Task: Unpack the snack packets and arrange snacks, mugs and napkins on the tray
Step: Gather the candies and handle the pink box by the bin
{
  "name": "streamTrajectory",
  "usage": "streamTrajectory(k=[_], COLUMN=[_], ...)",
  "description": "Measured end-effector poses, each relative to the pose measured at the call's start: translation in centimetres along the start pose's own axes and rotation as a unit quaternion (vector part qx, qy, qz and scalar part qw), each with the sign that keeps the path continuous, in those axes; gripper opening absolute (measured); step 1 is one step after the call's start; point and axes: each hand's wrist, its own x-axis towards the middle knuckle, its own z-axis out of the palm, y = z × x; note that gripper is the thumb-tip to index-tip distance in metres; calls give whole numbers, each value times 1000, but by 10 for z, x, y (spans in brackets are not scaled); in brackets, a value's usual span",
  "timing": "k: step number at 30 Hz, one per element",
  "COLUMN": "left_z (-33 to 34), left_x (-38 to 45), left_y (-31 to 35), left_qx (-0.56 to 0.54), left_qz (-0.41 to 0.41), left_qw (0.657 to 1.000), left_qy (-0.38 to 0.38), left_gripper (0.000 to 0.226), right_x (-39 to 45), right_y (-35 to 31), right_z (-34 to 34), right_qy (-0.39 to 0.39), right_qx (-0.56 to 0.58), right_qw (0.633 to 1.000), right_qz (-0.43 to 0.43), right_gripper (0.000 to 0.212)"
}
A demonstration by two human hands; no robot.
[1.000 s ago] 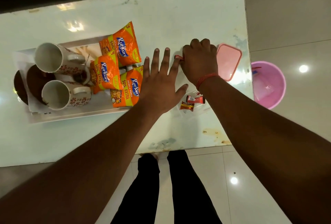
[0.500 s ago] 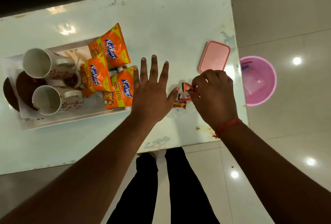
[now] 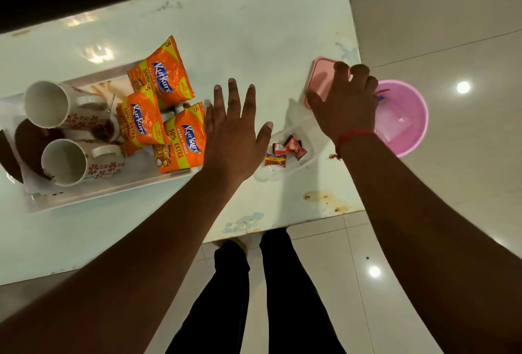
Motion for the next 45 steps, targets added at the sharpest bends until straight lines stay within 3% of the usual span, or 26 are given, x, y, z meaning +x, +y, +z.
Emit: streamTrajectory(k=[4, 9, 12, 14, 17, 20, 22, 24, 26, 29, 32, 37, 45], left_z=[-1, -7, -13, -20, -33, -40, -39, -35, -31, -25, -19, -4, 13], left_x=[2, 4, 4, 4, 9, 14, 15, 15, 13, 9, 3, -6, -4], left_y=[2, 0, -1, 3, 15, 22, 22, 20, 19, 16, 15, 19, 19], left_qx=[-10, -27, -109, -224, -415, -515, -535, -516, -486, -445, -397, -283, -219], left_qz=[-6, -4, 15, 4, -90, -143, -145, -134, -118, -97, -58, 22, 68], left_qw=[1000, 999, 994, 974, 905, 842, 827, 841, 864, 890, 916, 959, 973], left_qy=[-11, -19, 2, 15, -36, -75, -96, -89, -59, -21, -18, 12, 17], left_gripper=[74, 73, 67, 58, 47, 40, 36, 33, 30, 30, 29, 28, 29], right_x=[21, 25, 16, 4, -23, -54, -70, -83, -96, -114, -125, -143, -151], right_y=[-22, -39, -43, -48, -56, -61, -61, -61, -60, -53, -46, -43, -43], right_z=[17, 25, 16, 5, -13, -24, -26, -27, -26, -18, -10, 6, 27], right_qy=[-35, -20, 2, 28, 21, -56, -88, -106, -95, -47, -34, -28, -5], right_qx=[-64, -34, 95, 227, 407, 571, 658, 705, 688, 575, 507, 511, 510], right_qw=[997, 998, 994, 972, 913, 815, 737, 683, 697, 796, 836, 811, 805], right_qz=[-8, -50, -57, -52, -7, 85, 127, 157, 178, 181, 209, 284, 303], right_gripper=[71, 61, 63, 63, 59, 51, 41, 32, 28, 15, 20, 12, 25])
